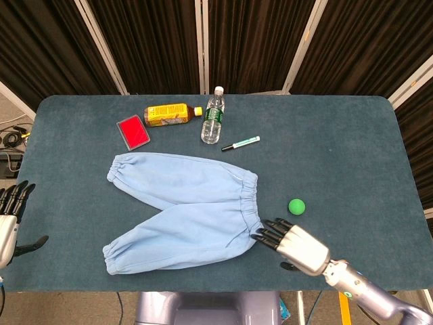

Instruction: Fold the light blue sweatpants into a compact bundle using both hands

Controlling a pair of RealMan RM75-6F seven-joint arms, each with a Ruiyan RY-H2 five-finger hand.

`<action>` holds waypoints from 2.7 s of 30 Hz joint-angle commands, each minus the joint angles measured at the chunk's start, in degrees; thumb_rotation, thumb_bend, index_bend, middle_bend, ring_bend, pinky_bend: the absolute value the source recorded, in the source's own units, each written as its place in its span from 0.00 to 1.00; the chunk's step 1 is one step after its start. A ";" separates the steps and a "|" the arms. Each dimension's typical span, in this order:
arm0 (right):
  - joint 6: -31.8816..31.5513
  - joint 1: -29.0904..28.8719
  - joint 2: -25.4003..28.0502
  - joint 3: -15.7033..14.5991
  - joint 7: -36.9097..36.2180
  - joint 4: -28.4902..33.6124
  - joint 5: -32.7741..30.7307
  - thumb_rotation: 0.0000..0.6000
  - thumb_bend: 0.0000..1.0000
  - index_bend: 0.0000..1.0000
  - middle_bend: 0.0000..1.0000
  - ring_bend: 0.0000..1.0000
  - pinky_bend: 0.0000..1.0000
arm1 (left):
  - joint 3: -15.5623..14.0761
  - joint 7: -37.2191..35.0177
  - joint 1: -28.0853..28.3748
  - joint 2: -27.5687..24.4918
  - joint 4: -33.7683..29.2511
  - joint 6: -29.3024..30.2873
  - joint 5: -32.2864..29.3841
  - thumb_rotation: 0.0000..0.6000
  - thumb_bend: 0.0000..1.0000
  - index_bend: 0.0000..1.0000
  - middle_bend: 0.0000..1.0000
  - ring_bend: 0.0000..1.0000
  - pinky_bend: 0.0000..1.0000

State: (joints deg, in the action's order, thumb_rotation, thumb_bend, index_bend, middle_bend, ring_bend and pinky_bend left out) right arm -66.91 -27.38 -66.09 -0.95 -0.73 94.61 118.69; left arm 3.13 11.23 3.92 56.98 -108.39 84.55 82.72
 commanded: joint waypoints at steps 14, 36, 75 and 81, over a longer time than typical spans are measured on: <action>12.65 -7.76 -10.47 0.87 11.96 -7.11 -1.50 1.00 0.00 0.20 0.23 0.17 0.28 | 0.19 1.70 0.85 0.99 0.39 -1.12 -1.55 1.00 0.00 0.00 0.00 0.00 0.00; 13.08 -9.90 -18.57 -0.72 15.03 -16.38 -8.54 1.00 0.15 0.45 0.46 0.41 0.35 | 0.22 -0.05 1.53 0.98 1.47 -1.73 -1.78 1.00 0.00 0.00 0.00 0.00 0.00; 7.35 -8.29 -19.47 -0.73 9.67 -10.28 -19.75 1.00 0.45 0.70 0.72 0.67 0.49 | -15.32 -16.41 12.23 23.21 41.45 -1.40 36.71 1.00 0.00 0.40 0.17 0.17 0.25; 7.14 -8.34 -19.37 -0.82 9.88 -9.95 -20.23 1.00 0.46 0.70 0.72 0.67 0.49 | -16.88 -17.38 11.80 25.96 47.84 0.24 36.96 1.00 0.00 0.37 0.13 0.15 0.23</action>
State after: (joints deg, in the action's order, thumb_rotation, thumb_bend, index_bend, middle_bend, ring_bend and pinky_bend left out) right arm -59.75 -35.72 -85.45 -1.77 9.13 84.63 98.49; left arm -13.01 -5.71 15.93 81.73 -62.28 84.11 119.49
